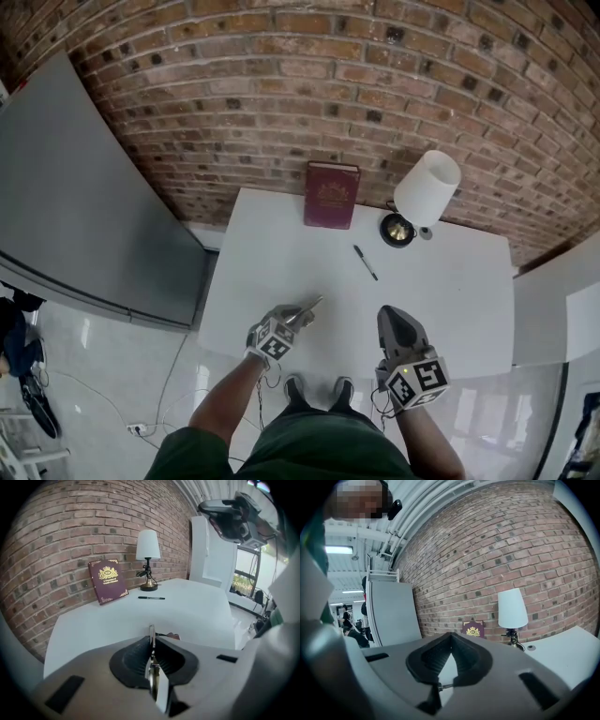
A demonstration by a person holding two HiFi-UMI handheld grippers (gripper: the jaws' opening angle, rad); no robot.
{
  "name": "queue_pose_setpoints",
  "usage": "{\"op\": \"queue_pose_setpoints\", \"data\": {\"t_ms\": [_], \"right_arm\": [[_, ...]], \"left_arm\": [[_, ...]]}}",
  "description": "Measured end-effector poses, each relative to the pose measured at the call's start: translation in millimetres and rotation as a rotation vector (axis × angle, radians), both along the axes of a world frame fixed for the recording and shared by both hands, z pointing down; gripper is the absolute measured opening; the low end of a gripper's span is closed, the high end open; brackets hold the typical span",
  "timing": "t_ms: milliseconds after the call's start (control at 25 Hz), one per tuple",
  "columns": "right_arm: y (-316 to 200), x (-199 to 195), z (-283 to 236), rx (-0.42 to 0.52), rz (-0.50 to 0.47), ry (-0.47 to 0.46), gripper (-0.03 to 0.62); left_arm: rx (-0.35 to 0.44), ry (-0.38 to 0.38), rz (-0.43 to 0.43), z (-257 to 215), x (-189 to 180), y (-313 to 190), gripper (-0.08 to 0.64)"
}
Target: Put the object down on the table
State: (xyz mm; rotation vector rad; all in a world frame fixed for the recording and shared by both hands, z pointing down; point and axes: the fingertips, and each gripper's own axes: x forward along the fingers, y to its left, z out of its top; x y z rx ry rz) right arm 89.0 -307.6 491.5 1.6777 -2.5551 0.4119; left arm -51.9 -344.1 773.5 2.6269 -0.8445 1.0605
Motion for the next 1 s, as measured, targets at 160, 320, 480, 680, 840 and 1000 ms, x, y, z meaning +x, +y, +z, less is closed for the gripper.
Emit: {"op": "queue_pose_setpoints", "data": {"t_ms": [160, 320, 480, 680, 840, 1000], "right_arm": [[0.6, 0.9, 1.2, 0.001, -0.008, -0.004, 0.002], [0.9, 1.5, 1.1, 0.0, -0.018, -0.009, 0.002], [1.1, 0.2, 0.8, -0.001, -0.034, -0.007, 0.002], [4.2, 0.8, 5.6, 0.0, -0.055, -0.017, 0.003], [4.2, -0.4, 2.7, 0.0, -0.073, -0.024, 0.003], [3.4, -2.1, -1.0, 0.017, -0.093, -0.037, 0.003]], "left_arm": [[0.041, -0.059, 0.033, 1.4, 3.5, 3.6, 0.025], [0.078, -0.128, 0.087, 5.6, 9.7, 12.5, 0.025], [0.071, -0.157, 0.111, 14.1, 17.0, 24.2, 0.045], [0.035, -0.122, 0.072, 14.5, 21.5, 36.2, 0.107], [0.04, -0.091, 0.033, 3.0, 20.3, 38.8, 0.11], [0.045, -0.033, -0.021, -18.5, 17.1, 39.9, 0.11]]}}
